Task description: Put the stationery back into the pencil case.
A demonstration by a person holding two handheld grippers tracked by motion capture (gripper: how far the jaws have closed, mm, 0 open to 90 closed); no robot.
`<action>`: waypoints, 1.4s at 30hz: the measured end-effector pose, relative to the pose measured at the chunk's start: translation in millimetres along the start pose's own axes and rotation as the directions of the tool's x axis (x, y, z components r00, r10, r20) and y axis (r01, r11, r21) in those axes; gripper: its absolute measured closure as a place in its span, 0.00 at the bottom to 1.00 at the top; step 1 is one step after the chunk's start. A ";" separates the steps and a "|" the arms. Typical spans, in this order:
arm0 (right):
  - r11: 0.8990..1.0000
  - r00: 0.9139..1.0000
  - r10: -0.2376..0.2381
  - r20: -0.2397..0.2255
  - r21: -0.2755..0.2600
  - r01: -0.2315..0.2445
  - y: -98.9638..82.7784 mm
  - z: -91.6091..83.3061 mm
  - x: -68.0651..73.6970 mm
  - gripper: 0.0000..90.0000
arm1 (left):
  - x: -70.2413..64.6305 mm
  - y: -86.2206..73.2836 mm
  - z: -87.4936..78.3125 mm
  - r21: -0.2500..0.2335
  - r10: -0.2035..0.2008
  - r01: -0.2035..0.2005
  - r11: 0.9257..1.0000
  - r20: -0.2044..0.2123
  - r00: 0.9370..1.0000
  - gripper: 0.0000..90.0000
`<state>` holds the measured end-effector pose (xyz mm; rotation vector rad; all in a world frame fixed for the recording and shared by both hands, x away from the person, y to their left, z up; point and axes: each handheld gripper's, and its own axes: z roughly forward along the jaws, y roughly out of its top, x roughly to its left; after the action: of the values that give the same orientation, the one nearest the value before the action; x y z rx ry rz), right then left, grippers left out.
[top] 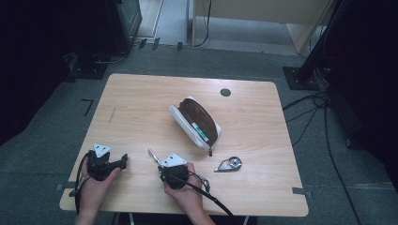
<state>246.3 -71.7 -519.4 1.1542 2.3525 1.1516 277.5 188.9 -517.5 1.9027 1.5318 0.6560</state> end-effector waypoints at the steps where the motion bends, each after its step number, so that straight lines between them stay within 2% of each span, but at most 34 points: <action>1: 1.000 1.000 -0.002 -0.009 0.004 0.002 -1.2 -2.2 -2.0 0.77 | 0.0 0.0 0.0 0.000 0.001 -0.001 1.000 0.000 1.000 0.22; 4: 1.000 0.999 0.019 -0.039 0.012 -0.018 -5.7 -9.3 -6.6 0.78 | 0.0 0.1 0.0 0.000 0.001 -0.001 1.000 0.001 1.000 0.22; 6: 1.000 0.999 0.010 -0.045 0.014 -0.009 -8.7 -12.5 -5.6 0.78 | -0.1 0.2 0.2 0.000 0.001 -0.001 1.000 0.001 1.000 0.22; 10: 0.999 0.999 -0.047 -0.008 0.008 0.048 -10.5 -12.4 1.2 0.82 | -0.2 0.2 0.2 0.000 0.000 0.000 1.000 0.001 1.000 0.22; 13: 0.998 0.998 -0.059 0.007 -0.005 0.059 -12.7 -12.6 2.6 0.85 | -0.2 0.2 0.2 0.000 0.001 -0.001 1.000 0.001 1.000 0.22; 18: 1.000 1.000 -0.029 0.005 0.001 0.029 -12.6 -13.7 2.3 0.85 | -0.2 0.2 0.2 0.000 0.000 0.000 1.000 0.001 1.000 0.22; 21: 1.000 1.000 -0.003 0.000 0.009 0.003 -11.0 -13.7 -0.4 0.89 | -0.3 0.2 0.3 0.001 0.001 -0.001 1.000 0.001 1.000 0.22; 23: 1.000 1.000 -0.019 0.002 0.009 0.019 -11.0 -13.5 0.4 0.90 | -0.3 0.2 0.3 0.000 0.001 -0.001 1.000 0.001 1.000 0.22; 26: 1.000 1.000 -0.020 -0.021 0.008 0.020 -11.3 -14.2 -3.2 0.90 | -0.2 0.2 0.3 0.000 0.001 -0.001 1.000 0.002 1.000 0.22; 31: 0.999 0.999 -0.041 -0.008 0.003 0.041 -12.4 -14.9 -1.0 0.91 | -0.2 0.3 0.3 0.000 0.001 -0.001 1.000 0.001 1.000 0.22; 33: 1.000 1.000 -0.015 -0.011 0.003 0.015 -13.1 -15.9 -2.0 0.91 | -0.1 0.3 0.4 0.001 0.002 -0.002 1.000 0.002 1.000 0.22; 42: 0.999 1.000 0.015 -0.025 -0.030 -0.016 -7.8 -28.5 -9.4 0.91 | -0.2 0.9 0.7 0.004 0.006 -0.006 1.000 0.004 1.000 0.21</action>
<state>232.6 -97.0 -507.9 1.1568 2.3396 1.2092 278.6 188.4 -517.4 1.9112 1.5268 0.6521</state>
